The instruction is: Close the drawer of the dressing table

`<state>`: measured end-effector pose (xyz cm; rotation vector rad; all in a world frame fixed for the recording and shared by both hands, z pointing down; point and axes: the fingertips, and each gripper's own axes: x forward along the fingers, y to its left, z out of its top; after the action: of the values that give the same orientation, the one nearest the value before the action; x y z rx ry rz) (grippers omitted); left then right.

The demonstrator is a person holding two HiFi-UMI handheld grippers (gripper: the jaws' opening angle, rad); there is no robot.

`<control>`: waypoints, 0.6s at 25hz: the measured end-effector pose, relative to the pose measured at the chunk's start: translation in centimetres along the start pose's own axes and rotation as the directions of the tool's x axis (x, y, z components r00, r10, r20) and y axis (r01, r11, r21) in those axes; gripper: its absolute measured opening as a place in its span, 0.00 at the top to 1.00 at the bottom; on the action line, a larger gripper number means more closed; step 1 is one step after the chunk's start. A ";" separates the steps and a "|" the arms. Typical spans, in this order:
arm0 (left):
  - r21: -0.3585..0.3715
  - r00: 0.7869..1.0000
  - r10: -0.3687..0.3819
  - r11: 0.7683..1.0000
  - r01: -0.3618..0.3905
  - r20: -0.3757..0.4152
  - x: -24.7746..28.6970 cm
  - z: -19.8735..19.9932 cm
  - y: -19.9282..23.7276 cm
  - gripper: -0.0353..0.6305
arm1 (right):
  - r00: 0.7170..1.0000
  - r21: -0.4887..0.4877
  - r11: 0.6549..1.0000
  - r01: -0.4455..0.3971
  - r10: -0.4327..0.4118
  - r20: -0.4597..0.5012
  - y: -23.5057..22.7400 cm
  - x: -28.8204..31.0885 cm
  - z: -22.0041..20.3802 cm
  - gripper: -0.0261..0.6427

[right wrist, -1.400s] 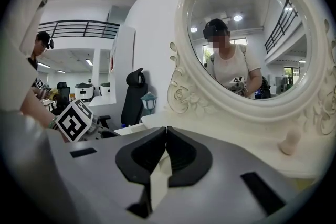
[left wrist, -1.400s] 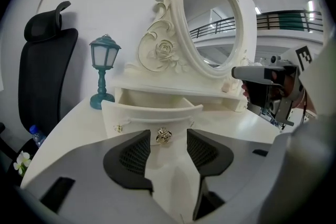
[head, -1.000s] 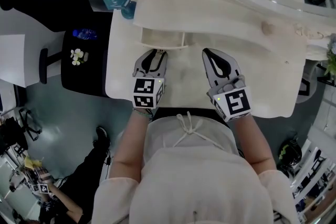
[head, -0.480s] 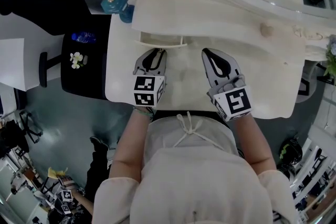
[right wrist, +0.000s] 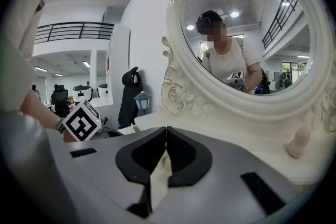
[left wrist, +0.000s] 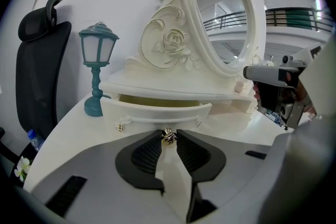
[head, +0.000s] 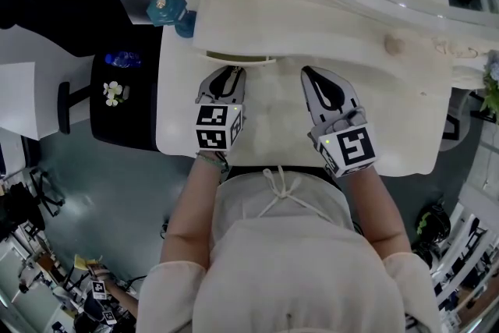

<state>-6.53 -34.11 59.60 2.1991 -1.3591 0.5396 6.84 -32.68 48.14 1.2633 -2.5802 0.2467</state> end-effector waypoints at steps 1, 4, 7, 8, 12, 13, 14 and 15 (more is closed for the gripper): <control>0.004 1.000 0.001 1.000 -0.001 -0.002 0.1 0.1 0.1 0.79 | 1.000 0.003 1.000 0.003 -0.003 -0.001 -0.1 0.0 -0.1 0.95; 0.012 1.000 0.000 1.000 0.000 -0.007 0.6 0.4 0.4 0.79 | 1.000 0.008 1.000 0.007 -0.007 -0.008 -0.2 0.2 -0.3 0.95; 0.011 1.000 0.000 1.000 0.000 -0.012 1.0 0.6 0.5 0.79 | 1.000 0.011 1.000 0.007 -0.007 -0.014 -0.4 0.4 -0.4 0.95; 0.013 1.000 0.002 1.000 -0.002 -0.012 1.1 0.7 0.5 0.79 | 1.000 0.018 1.000 0.010 -0.010 -0.016 -0.5 0.4 -0.4 0.95; 0.014 1.000 0.002 1.000 -0.002 -0.002 1.6 1.2 0.6 0.79 | 1.000 0.033 0.999 0.019 -0.019 -0.023 -0.7 0.4 -0.6 0.95; 0.013 1.000 0.002 1.000 -0.002 -0.001 1.8 1.4 0.6 0.79 | 1.000 0.036 0.999 0.020 -0.019 -0.025 -0.8 0.4 -0.7 0.95; 0.010 1.000 0.002 1.000 -0.002 -0.003 2.0 1.6 0.7 0.79 | 0.999 0.039 0.999 0.019 -0.018 -0.028 -0.8 0.4 -0.7 0.95; 0.007 1.000 0.002 1.000 -0.002 -0.006 2.2 1.8 0.8 0.79 | 0.999 0.040 0.999 0.017 -0.016 -0.031 -0.8 0.4 -0.8 0.95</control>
<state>-6.20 -37.02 59.58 2.2002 -1.3589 0.5520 7.40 -33.28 49.08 1.2840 -2.5499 0.3141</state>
